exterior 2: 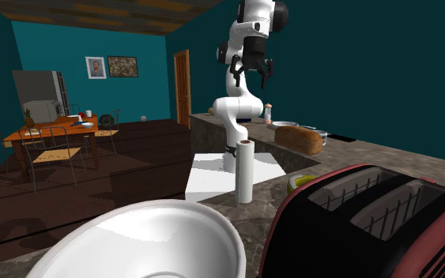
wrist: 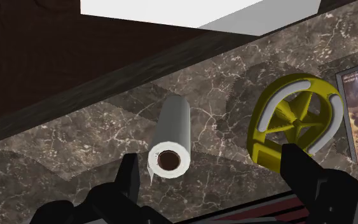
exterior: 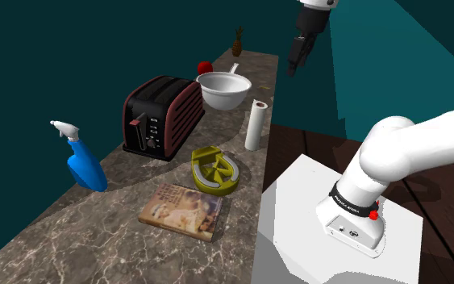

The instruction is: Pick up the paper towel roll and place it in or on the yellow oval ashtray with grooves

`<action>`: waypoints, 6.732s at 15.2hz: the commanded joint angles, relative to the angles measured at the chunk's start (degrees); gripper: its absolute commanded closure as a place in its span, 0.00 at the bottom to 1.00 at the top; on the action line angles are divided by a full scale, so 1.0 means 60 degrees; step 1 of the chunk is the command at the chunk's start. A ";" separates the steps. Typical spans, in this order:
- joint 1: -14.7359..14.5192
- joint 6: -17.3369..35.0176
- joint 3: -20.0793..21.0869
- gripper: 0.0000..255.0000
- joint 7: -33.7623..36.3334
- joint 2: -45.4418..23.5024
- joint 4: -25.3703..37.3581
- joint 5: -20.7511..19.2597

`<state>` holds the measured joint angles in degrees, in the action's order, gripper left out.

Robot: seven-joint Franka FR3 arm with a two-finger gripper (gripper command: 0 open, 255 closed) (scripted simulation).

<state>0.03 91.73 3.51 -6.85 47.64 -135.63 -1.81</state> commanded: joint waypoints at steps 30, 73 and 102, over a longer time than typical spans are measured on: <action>-0.0039 0.4828 -0.1129 0.00 -0.1491 -0.5362 -0.0585 0.0590; -0.0748 0.1052 0.0111 1.00 0.0426 -0.4656 0.2573 0.1026; -0.1658 0.2431 0.1781 1.00 0.2765 -0.5785 0.2507 0.1447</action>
<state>-9.91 105.51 14.14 9.75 13.23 -120.12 6.90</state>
